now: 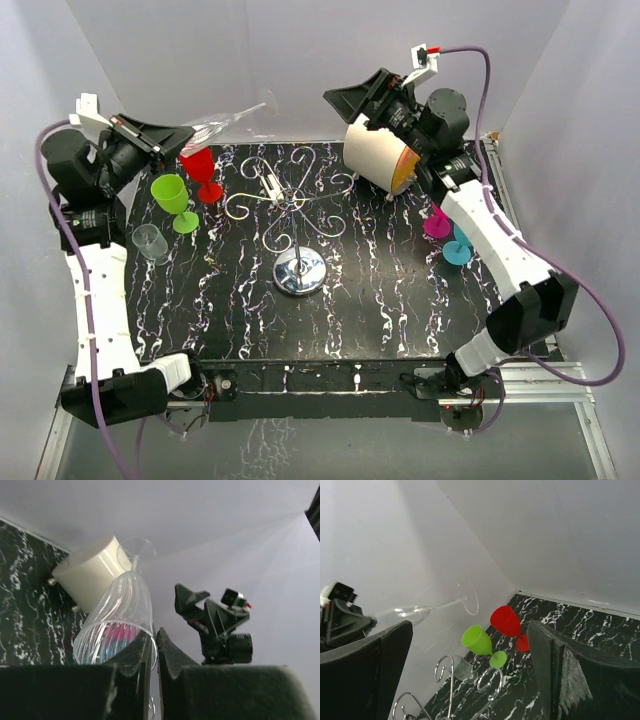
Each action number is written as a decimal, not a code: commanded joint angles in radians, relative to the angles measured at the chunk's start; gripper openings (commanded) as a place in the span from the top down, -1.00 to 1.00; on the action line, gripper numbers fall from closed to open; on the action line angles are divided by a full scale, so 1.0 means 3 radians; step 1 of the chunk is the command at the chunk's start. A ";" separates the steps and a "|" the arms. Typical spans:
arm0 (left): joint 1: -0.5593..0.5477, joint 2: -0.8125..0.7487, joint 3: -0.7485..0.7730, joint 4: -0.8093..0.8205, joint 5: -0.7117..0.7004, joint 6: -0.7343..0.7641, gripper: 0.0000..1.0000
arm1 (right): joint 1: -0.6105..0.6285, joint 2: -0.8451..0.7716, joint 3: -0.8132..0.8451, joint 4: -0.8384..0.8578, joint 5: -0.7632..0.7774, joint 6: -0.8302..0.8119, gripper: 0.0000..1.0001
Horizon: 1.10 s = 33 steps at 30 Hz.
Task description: Take the wine glass off the wine glass rack
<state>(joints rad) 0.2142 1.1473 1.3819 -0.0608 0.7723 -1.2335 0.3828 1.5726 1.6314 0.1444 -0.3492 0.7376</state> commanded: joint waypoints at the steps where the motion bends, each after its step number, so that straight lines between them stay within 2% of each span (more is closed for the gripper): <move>1: 0.0017 -0.0080 0.0659 -0.1552 -0.0660 0.1251 1.00 | 0.0007 -0.0367 -0.0168 -0.0279 0.0131 -0.0534 -0.97; 5: 0.0008 -0.0164 0.0878 -0.2217 -0.1374 0.1821 1.00 | 0.0007 -0.0636 -0.0296 -0.0424 0.0321 -0.0819 -0.97; 9: -0.0072 -0.0331 0.0895 -0.2681 -0.2125 0.2159 1.00 | 0.0007 -0.0818 -0.0295 -0.0486 0.0497 -0.1021 -0.97; 11: -0.0133 -0.0389 0.0873 -0.2871 -0.2340 0.2277 1.00 | 0.0005 -0.0862 -0.0279 -0.0508 0.0527 -0.1070 -0.97; 23: -0.0548 -0.0573 0.0577 -0.3516 -0.2477 0.2495 1.00 | 0.0007 -0.0968 -0.0451 -0.0382 0.0484 -0.1047 -0.97; 33: -0.0729 0.0045 0.0490 -0.3708 -0.2919 0.2896 1.00 | 0.0006 -0.1008 -0.0427 -0.0432 0.0483 -0.1075 -0.97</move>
<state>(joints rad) 0.0021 1.0729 1.5375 -1.1496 -0.0387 -0.4393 0.3851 1.3033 1.4891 -0.0273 -0.2176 0.4412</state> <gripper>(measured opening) 0.049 0.983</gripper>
